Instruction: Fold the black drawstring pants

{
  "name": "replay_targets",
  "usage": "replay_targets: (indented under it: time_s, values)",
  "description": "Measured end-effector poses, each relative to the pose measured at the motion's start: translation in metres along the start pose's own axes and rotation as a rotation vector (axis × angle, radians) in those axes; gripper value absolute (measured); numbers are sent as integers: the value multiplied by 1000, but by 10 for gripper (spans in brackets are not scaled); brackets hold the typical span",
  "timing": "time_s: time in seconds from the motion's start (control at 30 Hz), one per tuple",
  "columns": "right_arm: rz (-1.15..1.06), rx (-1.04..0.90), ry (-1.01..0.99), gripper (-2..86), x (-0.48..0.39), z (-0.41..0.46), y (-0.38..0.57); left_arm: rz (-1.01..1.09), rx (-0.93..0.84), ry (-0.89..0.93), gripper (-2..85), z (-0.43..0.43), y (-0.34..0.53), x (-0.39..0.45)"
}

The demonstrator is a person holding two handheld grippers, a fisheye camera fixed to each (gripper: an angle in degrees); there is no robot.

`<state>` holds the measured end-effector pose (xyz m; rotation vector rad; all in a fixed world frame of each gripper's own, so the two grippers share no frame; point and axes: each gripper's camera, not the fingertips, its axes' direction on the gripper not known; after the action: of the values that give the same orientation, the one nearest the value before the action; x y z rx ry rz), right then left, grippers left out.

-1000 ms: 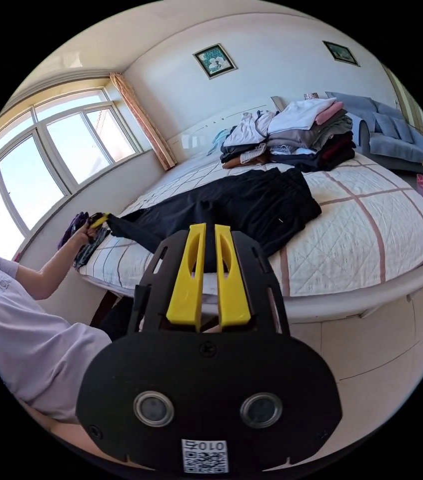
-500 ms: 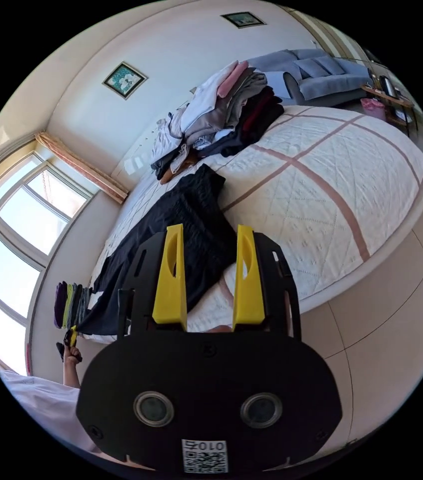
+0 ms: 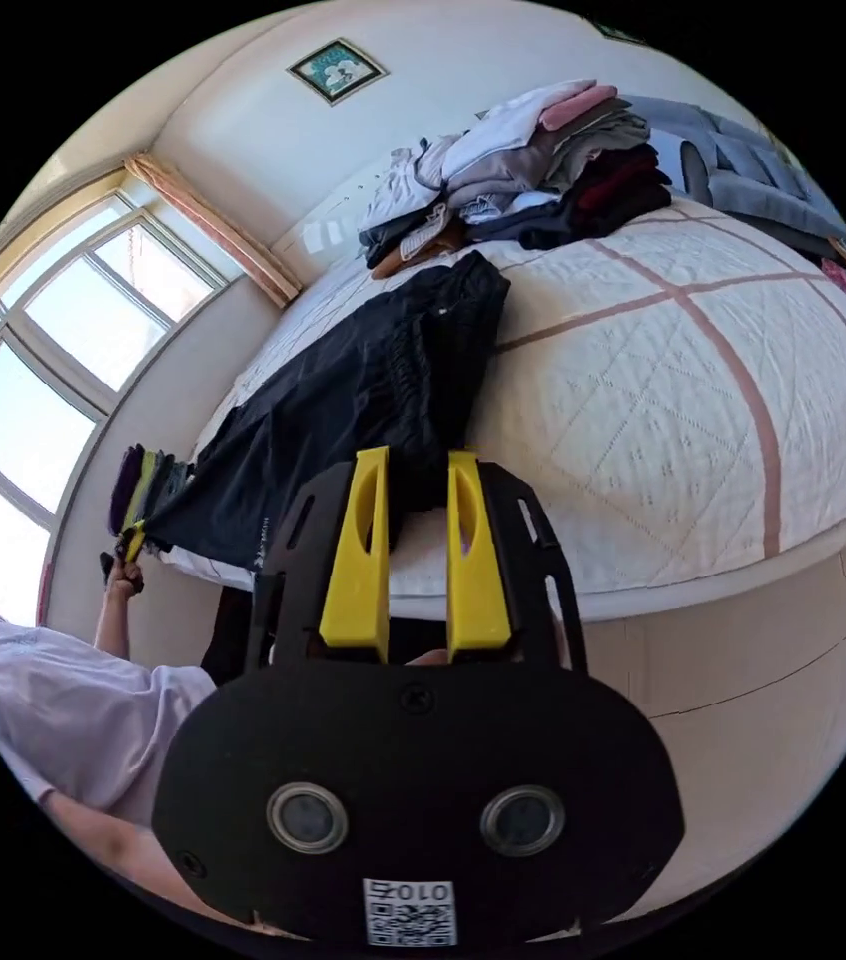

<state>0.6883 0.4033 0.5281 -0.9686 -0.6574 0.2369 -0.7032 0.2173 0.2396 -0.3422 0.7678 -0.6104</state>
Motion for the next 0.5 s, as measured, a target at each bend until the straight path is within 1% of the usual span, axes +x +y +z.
replay_targets:
  time_s: [0.07,0.1,0.13,0.17,0.2,0.23,0.27,0.3,0.33,0.37,0.4,0.43,0.47,0.5]
  values:
    - [27,-21,-118,68,-5,-11,-30,8,-15,8,0,9,-20,1]
    - [61,-67,-146,64,-9,-13,-60,10,-21,5,0,13,-28,2]
    - [67,-92,-142,64,-13,-13,-77,3,-36,9,0,23,-49,3]
    - [51,-130,-126,62,-24,-13,-116,-10,-45,38,0,37,-76,7]
    - [40,-142,-124,61,-38,-15,-157,-20,-47,58,0,44,-91,10]
    - [36,-140,-128,61,-47,-18,-177,-34,-41,108,0,57,-123,21]
    - [-2,-110,-124,60,-72,-32,-215,-14,-25,147,0,66,-158,44]
    - [-117,-28,-95,60,-111,-55,-244,11,-10,147,0,66,-174,60]
    - [-191,25,-70,60,-133,-69,-254,94,25,106,0,59,-206,98]
    - [-343,139,-10,60,-175,-97,-267,216,79,40,0,43,-231,140]
    - [-457,233,24,60,-205,-121,-272,281,114,11,1,32,-240,160]
    - [-478,263,17,61,-214,-132,-274,381,192,-30,1,9,-252,191]
    - [-482,301,-23,61,-219,-149,-279,394,240,-38,1,-12,-261,204]
    - [-466,309,-41,61,-214,-160,-282,384,246,-23,0,-22,-265,204]
